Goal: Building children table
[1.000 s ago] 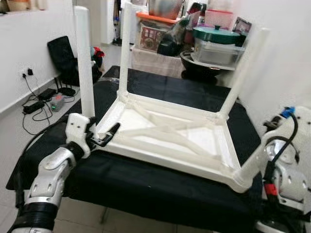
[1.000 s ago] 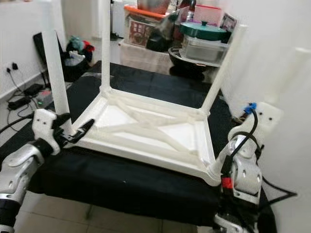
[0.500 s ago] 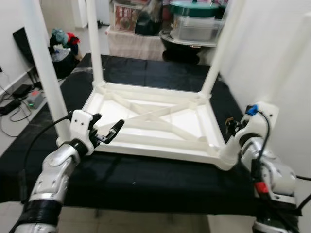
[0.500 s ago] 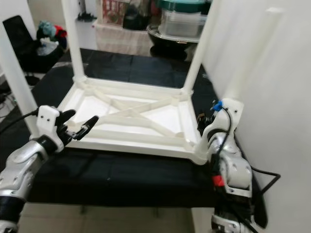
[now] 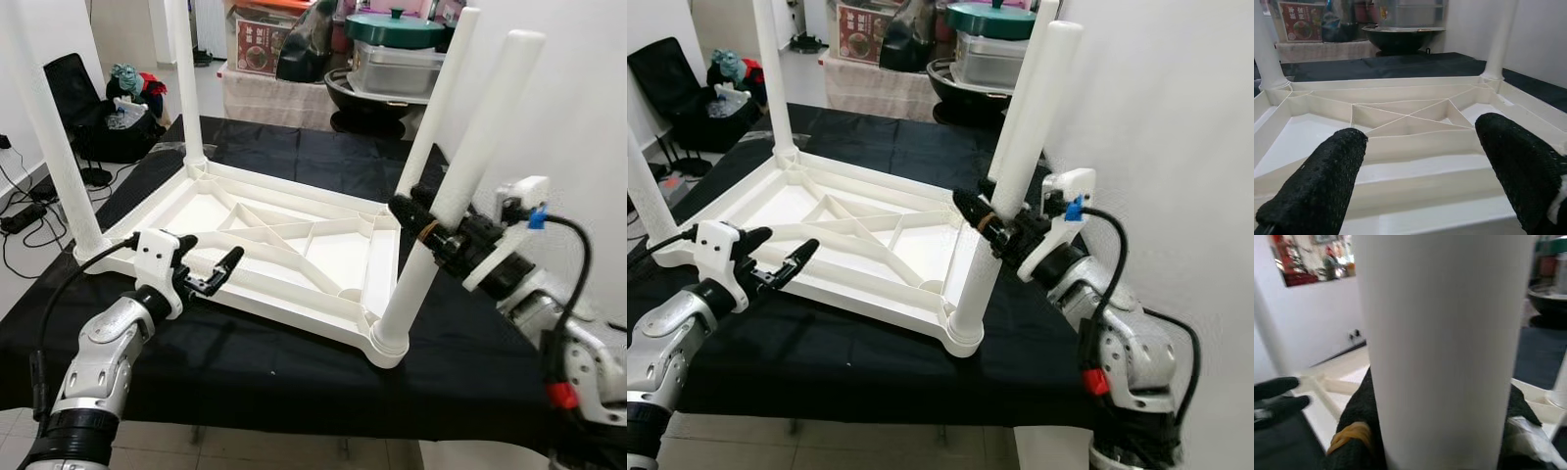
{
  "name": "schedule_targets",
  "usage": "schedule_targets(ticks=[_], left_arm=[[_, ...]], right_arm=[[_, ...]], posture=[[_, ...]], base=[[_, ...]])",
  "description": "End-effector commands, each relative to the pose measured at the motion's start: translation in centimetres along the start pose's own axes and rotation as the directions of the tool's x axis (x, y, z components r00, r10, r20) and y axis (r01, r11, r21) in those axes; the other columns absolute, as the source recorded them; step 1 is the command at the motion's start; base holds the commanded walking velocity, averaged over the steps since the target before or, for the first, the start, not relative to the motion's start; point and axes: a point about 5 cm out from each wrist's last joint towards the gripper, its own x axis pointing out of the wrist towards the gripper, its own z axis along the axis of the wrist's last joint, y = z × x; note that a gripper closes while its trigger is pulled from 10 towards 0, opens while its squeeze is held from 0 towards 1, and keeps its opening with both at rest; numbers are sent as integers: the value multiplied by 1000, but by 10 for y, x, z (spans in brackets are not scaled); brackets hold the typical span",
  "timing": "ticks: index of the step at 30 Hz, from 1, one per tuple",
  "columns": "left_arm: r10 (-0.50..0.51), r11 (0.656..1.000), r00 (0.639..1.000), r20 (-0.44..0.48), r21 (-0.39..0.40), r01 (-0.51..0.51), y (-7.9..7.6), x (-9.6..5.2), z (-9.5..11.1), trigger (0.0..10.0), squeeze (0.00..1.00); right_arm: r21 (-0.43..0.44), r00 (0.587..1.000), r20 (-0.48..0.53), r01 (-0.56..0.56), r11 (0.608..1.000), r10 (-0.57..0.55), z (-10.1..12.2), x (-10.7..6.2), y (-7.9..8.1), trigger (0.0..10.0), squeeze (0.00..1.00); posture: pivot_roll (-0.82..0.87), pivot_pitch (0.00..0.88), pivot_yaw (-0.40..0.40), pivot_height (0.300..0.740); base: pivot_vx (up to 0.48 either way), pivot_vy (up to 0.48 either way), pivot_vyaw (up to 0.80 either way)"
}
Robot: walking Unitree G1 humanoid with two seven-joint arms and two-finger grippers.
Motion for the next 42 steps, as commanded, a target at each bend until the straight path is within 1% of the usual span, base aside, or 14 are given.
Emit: schedule_targets(ticks=[1,6,10,11,12,16,21,22,24,25,26,32,37,42], left_arm=[[-10,1000,1000,-14,5,10,-2,-1,-1,10000,361],[-20,1000,1000,-14,6,20,-2,3,-1,10000,361],[-20,1000,1000,-13,6,21,-2,4,0,10000,361],[-25,1000,1000,-14,6,25,-3,4,0,10000,361],[-31,1000,999,-13,3,31,-5,5,-1,10000,357],[-42,999,999,-8,-4,42,-9,8,-1,10000,357],[-41,999,999,-9,-1,41,-7,8,-1,10000,357],[-38,999,999,-7,0,38,-6,8,0,10000,361],[-31,1000,999,-5,-1,31,-5,7,0,10000,357],[-31,1000,999,-5,-1,31,-5,7,0,10000,357],[-33,999,999,-8,-4,33,-5,5,-2,10000,357],[-41,999,999,-9,-1,41,-7,5,-2,10000,357],[-45,999,999,-10,5,45,-6,5,0,10000,357],[-44,999,999,-19,8,44,-4,3,-3,10000,357]], right_arm=[[12,932,-172,325,946,-318,-33,-3,-33,0,0],[-120,133,-255,978,168,-958,-73,-85,-104,0,0],[-121,-8,-219,992,19,-976,-73,-103,-103,0,0],[-93,5,-235,995,27,-972,-74,-97,-92,0,0],[-69,114,-262,988,136,-958,-76,-74,-73,10000,0],[7,614,-293,767,641,-732,-71,-6,-12,10000,0],[59,807,-217,573,818,-549,-61,7,9,10000,0],[130,871,-188,480,868,-454,-54,8,16,10000,1000],[121,986,-77,155,980,-146,-27,6,41,10000,1000],[121,986,-77,155,980,-146,-27,6,41,10000,1000],[53,997,-22,-72,996,73,-16,-8,54,10000,0],[18,992,-30,-122,992,122,-13,-17,32,0,0],[54,973,23,-229,972,228,-5,-25,36,0,0],[-68,852,-221,473,879,-475,-45,-13,-36,0,0]], posture=[[81,0,-114,740],[77,0,-107,740],[74,0,-105,740],[67,0,-101,740],[64,0,-96,740],[64,0,-99,740],[64,0,-104,740],[68,0,-111,740],[68,0,-112,740],[68,0,-112,740],[57,0,-105,740],[69,0,-113,740],[68,0,-110,740],[65,0,-103,740]], base=[[0,0,0],[0,0,0],[0,0,0],[0,0,0],[0,0,0],[0,0,0],[0,0,0],[0,0,0],[0,0,0],[0,0,0],[0,0,0],[0,0,0],[0,0,0],[0,0,0]])
